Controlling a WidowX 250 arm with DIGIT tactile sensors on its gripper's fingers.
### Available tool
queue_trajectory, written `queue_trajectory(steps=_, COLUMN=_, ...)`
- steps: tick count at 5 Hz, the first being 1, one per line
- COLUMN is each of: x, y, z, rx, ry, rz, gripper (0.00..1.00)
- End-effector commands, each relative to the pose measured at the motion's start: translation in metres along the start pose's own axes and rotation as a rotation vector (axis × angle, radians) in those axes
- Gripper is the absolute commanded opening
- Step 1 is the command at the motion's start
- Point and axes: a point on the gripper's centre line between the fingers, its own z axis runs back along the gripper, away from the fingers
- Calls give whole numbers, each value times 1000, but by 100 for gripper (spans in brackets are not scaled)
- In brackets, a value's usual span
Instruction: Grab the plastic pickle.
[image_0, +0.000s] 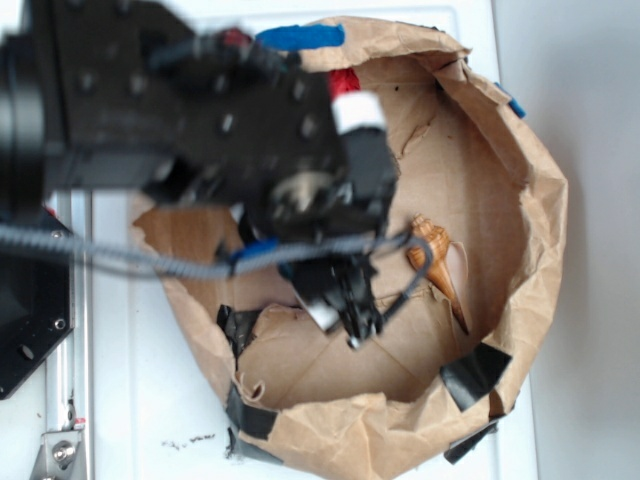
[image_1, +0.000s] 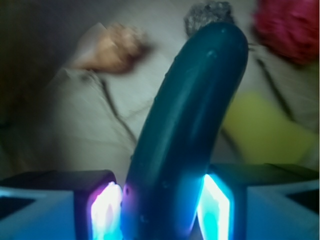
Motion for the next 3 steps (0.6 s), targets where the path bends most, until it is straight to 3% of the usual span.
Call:
queue_trajectory(steps=1, x=3, y=11, z=55, rx=36, ry=-48, rz=-59, gripper=0)
queue_trajectory(steps=2, x=0, y=10, z=59, rx=10, ry=-93, rz=-27, gripper=0)
queue_trajectory(steps=3, x=-2, y=5, z=53, rx=22, ry=-134, rz=-14, gripper=0)
